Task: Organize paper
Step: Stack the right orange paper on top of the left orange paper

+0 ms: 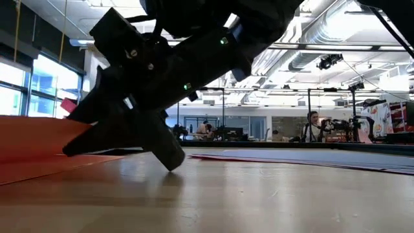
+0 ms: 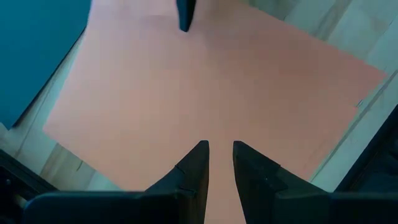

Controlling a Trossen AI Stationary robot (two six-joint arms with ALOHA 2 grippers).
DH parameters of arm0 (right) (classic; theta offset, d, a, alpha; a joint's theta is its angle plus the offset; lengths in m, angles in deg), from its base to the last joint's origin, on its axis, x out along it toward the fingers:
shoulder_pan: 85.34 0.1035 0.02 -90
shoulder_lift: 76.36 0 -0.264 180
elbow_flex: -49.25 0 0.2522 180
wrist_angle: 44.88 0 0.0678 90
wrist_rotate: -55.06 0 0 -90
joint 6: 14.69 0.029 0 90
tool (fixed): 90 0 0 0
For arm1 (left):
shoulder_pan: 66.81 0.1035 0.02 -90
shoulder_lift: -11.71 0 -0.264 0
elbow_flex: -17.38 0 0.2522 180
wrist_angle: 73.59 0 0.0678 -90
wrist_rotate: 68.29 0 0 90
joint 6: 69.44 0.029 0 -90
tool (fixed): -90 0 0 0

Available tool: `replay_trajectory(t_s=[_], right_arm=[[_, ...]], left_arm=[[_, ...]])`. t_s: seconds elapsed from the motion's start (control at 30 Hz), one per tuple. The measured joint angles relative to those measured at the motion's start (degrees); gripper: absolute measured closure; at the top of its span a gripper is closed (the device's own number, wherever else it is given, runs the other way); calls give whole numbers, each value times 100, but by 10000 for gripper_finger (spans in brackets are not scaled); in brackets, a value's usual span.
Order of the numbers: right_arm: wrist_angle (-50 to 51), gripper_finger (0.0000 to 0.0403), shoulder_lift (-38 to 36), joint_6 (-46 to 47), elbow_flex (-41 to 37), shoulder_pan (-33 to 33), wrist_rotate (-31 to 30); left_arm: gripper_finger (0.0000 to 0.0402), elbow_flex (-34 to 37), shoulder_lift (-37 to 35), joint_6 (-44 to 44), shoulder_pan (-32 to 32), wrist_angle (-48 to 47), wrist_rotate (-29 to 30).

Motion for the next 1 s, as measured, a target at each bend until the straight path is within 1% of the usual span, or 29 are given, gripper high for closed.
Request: replay_trajectory(t_s=[0.13,0.2,0.33,0.47,0.67,0.8,0.87,1.0], right_arm=[[63,245,4,261,110,70,-205],[55,249,4,526,206,65,-210],[64,267,4,1094,372,-8,-196],[61,285,4,1335,413,-10,-116],[60,300,62,1365,413,5,37],[74,301,79,1371,413,30,-293],[58,302,79,1449,413,32,-350],[60,302,79,1719,413,32,-147]], left_arm=[[349,0,0,0,0,0,-2],[349,0,0,1,0,2,-2],[349,0,0,0,0,0,-4],[349,0,0,0,0,2,-2],[349,2,0,-1,0,3,-2],[349,2,0,-6,0,4,-2],[349,2,0,-6,0,7,-2],[349,2,0,-5,0,7,-2]])
